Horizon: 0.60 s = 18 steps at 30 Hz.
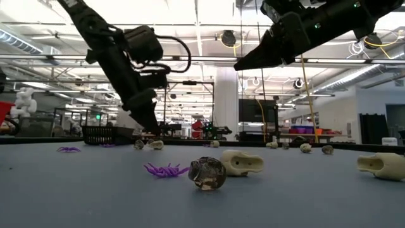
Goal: Sort Halloween decoration
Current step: Put the white skull toy into the black bin
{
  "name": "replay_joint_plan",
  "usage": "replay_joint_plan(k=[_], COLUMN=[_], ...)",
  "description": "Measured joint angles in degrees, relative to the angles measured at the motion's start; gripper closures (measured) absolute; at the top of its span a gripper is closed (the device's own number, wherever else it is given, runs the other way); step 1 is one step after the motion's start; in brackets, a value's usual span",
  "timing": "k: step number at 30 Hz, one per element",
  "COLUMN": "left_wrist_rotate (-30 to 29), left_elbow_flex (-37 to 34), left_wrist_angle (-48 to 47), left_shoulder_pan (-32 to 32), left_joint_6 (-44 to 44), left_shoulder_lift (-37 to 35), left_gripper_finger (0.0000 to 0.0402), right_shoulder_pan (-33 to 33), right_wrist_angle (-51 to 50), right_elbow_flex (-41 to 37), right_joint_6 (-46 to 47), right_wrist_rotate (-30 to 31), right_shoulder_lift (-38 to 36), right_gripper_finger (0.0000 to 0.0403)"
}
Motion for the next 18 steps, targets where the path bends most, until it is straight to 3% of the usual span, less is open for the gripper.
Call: replay_joint_plan(k=[4, 9, 13, 18], left_wrist_rotate=[0.1, -1.5, 0.1, 0.7], left_elbow_flex=[0.9, 1.6, 1.7, 1.7], left_wrist_angle=[0.1, 1.2, 3.2, 3.8], left_shoulder_pan=[0.9, 2.1, 2.5, 2.5], left_joint_6=[1.3, 2.0, 2.7, 4.1], left_shoulder_lift=[3.4, 7.2, 8.1, 8.2], left_gripper_finger=[0.0191, 0.0200, 0.0229, 0.0294], right_shoulder_pan=[0.0, 0.0, 0.0, 0.0], right_wrist_angle=[-0.1, -0.1, -0.1, -0.1], right_elbow_flex=[0.0, 0.0, 0.0, 0.0], right_joint_6=[0.2, 0.3, 0.3, 0.3], right_wrist_rotate=[0.0, 0.0, 0.0, 0.0], right_shoulder_lift=[0.0, 0.0, 0.0, 0.0], right_gripper_finger=[0.0403, 0.0403, 0.0403, 0.0403])
